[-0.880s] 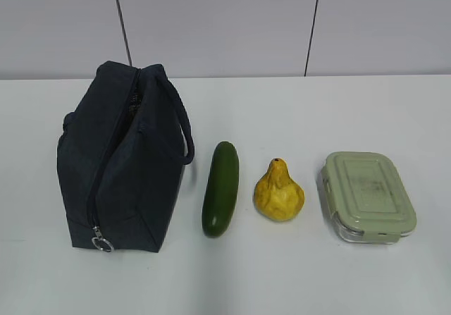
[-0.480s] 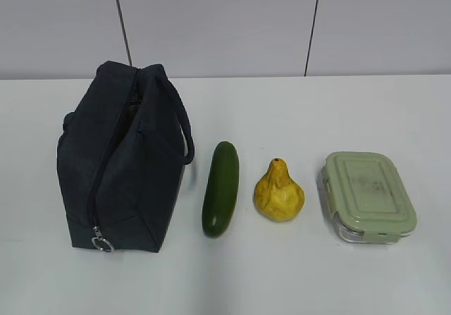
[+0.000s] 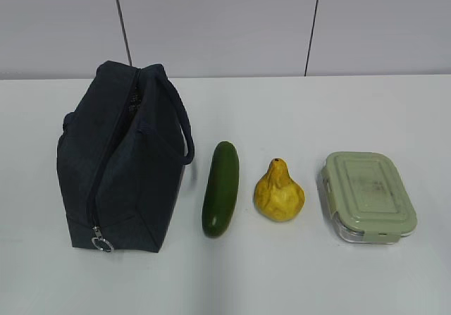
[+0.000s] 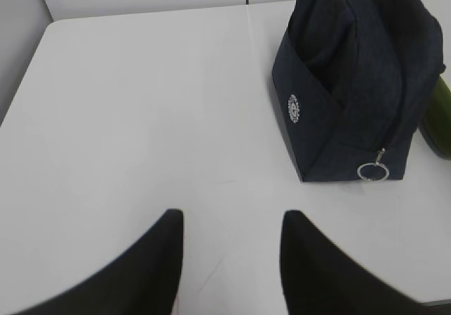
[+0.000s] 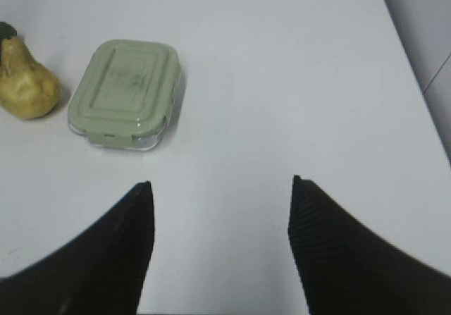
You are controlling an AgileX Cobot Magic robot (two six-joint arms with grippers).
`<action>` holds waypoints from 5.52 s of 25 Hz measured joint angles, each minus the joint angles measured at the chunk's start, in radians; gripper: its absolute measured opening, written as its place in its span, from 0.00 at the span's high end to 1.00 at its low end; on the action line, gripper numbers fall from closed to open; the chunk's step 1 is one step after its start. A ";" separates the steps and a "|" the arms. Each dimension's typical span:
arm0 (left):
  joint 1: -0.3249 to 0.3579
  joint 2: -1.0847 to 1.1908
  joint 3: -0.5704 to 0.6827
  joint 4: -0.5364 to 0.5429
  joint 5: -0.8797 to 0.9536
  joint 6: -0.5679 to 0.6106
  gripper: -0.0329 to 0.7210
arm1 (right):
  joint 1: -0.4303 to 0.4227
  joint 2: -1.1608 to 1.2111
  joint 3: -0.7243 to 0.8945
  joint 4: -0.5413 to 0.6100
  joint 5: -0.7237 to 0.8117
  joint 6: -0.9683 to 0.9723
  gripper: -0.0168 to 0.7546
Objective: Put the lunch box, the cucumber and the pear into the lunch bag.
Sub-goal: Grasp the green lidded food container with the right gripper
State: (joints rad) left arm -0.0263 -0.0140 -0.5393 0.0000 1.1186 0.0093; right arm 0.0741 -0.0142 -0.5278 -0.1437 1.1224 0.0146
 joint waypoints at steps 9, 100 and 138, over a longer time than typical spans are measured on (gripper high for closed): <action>0.000 0.000 0.000 0.000 0.000 0.000 0.59 | 0.000 0.230 -0.074 -0.094 -0.096 0.095 0.36; 0.000 0.000 0.000 0.000 -0.001 0.000 0.59 | -0.360 1.876 -0.647 0.740 -0.052 -0.675 0.36; 0.000 0.000 0.000 0.000 -0.001 0.000 0.59 | -0.360 2.014 -0.647 0.897 -0.044 -0.800 0.27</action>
State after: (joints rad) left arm -0.0263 -0.0140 -0.5393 0.0000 1.1178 0.0093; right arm -0.2855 1.9999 -1.1753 0.7529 1.0787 -0.7856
